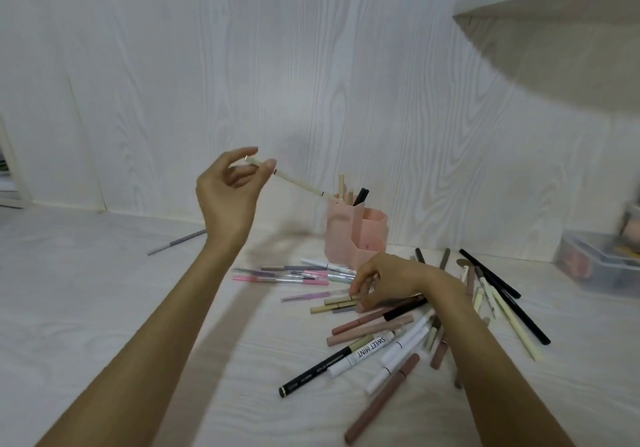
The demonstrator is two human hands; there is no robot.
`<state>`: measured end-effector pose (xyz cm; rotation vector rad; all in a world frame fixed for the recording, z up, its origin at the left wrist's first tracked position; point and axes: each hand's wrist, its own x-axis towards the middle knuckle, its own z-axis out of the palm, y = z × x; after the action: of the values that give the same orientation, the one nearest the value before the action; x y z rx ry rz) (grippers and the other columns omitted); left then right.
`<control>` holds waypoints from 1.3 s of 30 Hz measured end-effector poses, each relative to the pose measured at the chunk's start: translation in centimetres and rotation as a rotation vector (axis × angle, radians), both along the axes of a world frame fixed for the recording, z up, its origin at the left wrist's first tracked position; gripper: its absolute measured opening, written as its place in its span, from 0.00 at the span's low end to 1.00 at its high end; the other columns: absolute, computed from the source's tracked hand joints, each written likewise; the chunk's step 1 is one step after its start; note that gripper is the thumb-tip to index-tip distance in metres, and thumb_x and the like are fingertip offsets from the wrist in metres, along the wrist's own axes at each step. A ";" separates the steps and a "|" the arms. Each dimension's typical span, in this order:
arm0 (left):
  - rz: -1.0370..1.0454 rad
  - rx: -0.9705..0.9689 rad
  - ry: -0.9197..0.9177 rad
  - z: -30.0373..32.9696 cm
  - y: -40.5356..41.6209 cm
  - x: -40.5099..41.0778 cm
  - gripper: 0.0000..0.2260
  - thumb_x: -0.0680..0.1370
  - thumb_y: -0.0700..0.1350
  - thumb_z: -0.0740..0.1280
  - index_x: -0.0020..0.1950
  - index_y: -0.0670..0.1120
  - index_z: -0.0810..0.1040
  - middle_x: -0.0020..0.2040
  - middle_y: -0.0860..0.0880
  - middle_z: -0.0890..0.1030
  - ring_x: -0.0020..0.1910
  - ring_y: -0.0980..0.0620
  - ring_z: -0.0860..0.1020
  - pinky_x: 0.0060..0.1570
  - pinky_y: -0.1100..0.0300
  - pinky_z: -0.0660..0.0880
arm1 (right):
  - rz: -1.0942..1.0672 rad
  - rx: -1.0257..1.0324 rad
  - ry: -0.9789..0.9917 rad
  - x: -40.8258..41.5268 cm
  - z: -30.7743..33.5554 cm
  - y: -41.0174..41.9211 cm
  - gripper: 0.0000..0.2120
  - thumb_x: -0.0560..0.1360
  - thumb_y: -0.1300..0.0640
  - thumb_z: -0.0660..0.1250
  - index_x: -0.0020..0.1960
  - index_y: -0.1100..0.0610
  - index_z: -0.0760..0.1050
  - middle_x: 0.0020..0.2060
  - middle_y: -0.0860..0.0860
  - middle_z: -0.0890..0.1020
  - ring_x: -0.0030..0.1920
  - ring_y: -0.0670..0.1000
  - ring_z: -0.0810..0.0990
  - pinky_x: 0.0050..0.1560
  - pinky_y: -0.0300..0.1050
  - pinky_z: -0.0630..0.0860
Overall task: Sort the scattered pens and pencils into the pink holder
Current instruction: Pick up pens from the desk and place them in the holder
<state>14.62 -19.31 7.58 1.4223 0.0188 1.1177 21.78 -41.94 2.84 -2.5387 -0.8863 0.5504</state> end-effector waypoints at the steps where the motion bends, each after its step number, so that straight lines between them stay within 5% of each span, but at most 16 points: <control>1: 0.057 0.034 -0.036 1.0 -0.7 0.7 0.12 0.71 0.44 0.75 0.52 0.45 0.80 0.36 0.47 0.83 0.39 0.57 0.83 0.46 0.68 0.78 | 0.009 0.004 0.001 0.0 0.0 0.0 0.10 0.66 0.52 0.76 0.47 0.46 0.81 0.42 0.46 0.80 0.42 0.44 0.76 0.48 0.39 0.73; 4: 0.211 0.232 0.002 2.7 -2.6 3.1 0.13 0.70 0.52 0.74 0.52 0.50 0.78 0.38 0.55 0.83 0.38 0.62 0.82 0.43 0.68 0.77 | 0.027 0.009 -0.007 0.1 0.0 -0.3 0.14 0.67 0.53 0.75 0.53 0.49 0.81 0.43 0.47 0.80 0.46 0.47 0.76 0.56 0.44 0.73; 9: 0.322 0.614 0.210 1.9 -3.9 6.8 0.12 0.73 0.56 0.70 0.53 0.52 0.80 0.45 0.53 0.86 0.44 0.57 0.83 0.44 0.57 0.78 | 0.026 0.028 0.004 0.4 -0.1 -0.3 0.14 0.67 0.54 0.76 0.52 0.50 0.82 0.41 0.47 0.79 0.42 0.45 0.75 0.51 0.42 0.72; 15: 0.079 0.952 0.416 -2.1 -2.7 8.7 0.18 0.79 0.58 0.59 0.64 0.53 0.77 0.64 0.52 0.79 0.65 0.50 0.74 0.59 0.56 0.70 | 0.004 0.036 0.009 0.8 -0.5 -0.3 0.12 0.67 0.53 0.76 0.50 0.48 0.82 0.40 0.45 0.80 0.43 0.45 0.76 0.52 0.42 0.73; 19: 0.268 0.909 0.533 -5.7 3.2 7.9 0.20 0.81 0.55 0.56 0.68 0.47 0.74 0.69 0.44 0.73 0.69 0.42 0.69 0.67 0.48 0.65 | -0.007 0.034 0.009 0.6 -0.5 -0.1 0.13 0.67 0.53 0.76 0.51 0.49 0.82 0.41 0.46 0.79 0.43 0.46 0.75 0.53 0.42 0.72; 23: 0.434 0.748 1.093 -9.4 10.4 5.7 0.23 0.81 0.48 0.53 0.76 0.44 0.58 0.76 0.40 0.57 0.76 0.40 0.53 0.71 0.45 0.55 | -0.001 0.034 0.000 0.4 -0.4 0.0 0.13 0.68 0.54 0.75 0.51 0.51 0.82 0.42 0.47 0.79 0.41 0.43 0.75 0.46 0.33 0.69; 26: 0.425 0.673 1.330 -11.2 13.0 4.3 0.22 0.81 0.48 0.52 0.73 0.39 0.59 0.74 0.39 0.60 0.74 0.38 0.56 0.71 0.45 0.55 | 0.000 0.052 -0.024 0.2 -0.3 0.2 0.11 0.68 0.55 0.75 0.50 0.52 0.82 0.39 0.46 0.78 0.37 0.40 0.74 0.37 0.24 0.66; 31: 0.488 0.856 1.182 -11.1 12.3 3.0 0.15 0.81 0.45 0.55 0.63 0.45 0.77 0.58 0.38 0.76 0.59 0.37 0.72 0.55 0.50 0.69 | 0.015 0.114 -0.032 0.0 -0.2 0.5 0.08 0.68 0.60 0.75 0.46 0.59 0.81 0.34 0.44 0.77 0.29 0.32 0.73 0.33 0.21 0.65; 34: 0.417 0.906 0.958 -11.1 11.1 1.3 0.13 0.80 0.44 0.59 0.58 0.48 0.82 0.52 0.41 0.79 0.54 0.39 0.75 0.47 0.51 0.72 | -0.025 0.200 -0.060 -0.2 0.2 0.4 0.05 0.69 0.61 0.73 0.43 0.53 0.80 0.36 0.47 0.80 0.28 0.34 0.73 0.33 0.24 0.67; 39: 0.239 0.884 0.827 -11.3 8.3 -0.2 0.10 0.79 0.46 0.63 0.56 0.49 0.82 0.48 0.47 0.80 0.50 0.46 0.78 0.44 0.57 0.69 | -0.187 0.588 -0.197 -0.4 2.5 -0.5 0.07 0.72 0.64 0.69 0.49 0.55 0.79 0.41 0.48 0.82 0.44 0.46 0.80 0.48 0.33 0.73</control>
<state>14.39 -11.01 -3.71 2.6631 0.3209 0.6439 21.43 -42.41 5.35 -2.1170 -0.7277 -0.0268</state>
